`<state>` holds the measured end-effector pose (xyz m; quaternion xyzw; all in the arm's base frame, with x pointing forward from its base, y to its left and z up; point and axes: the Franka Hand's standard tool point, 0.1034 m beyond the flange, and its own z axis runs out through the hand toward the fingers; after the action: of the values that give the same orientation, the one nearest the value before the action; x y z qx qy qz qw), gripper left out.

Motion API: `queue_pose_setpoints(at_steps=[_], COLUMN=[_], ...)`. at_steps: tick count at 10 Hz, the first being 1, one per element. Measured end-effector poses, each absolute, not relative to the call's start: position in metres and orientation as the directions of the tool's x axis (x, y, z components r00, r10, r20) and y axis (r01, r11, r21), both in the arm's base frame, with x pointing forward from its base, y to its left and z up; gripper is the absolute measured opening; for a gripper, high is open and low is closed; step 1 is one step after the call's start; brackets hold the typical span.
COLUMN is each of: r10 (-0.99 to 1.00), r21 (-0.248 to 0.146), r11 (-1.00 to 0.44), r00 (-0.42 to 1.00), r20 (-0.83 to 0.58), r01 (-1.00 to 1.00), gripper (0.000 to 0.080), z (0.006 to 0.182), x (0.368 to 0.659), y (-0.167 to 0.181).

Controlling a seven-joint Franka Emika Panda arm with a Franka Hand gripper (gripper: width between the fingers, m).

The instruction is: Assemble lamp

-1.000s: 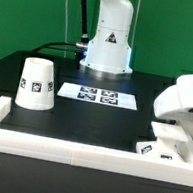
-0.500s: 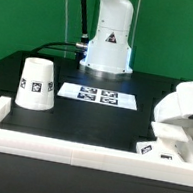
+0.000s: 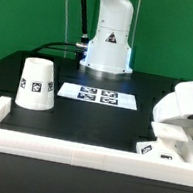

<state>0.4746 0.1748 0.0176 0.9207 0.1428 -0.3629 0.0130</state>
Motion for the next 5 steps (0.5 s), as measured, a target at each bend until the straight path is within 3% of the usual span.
queue_pose_setpoints(at_steps=[5], r10=[0.24], r21=[-0.118], r11=[-0.968], r00=[0.686], r20=[-0.687], r01=[0.221], gripper=[0.0576], z=[0.086], x=[0.493], y=[0.129])
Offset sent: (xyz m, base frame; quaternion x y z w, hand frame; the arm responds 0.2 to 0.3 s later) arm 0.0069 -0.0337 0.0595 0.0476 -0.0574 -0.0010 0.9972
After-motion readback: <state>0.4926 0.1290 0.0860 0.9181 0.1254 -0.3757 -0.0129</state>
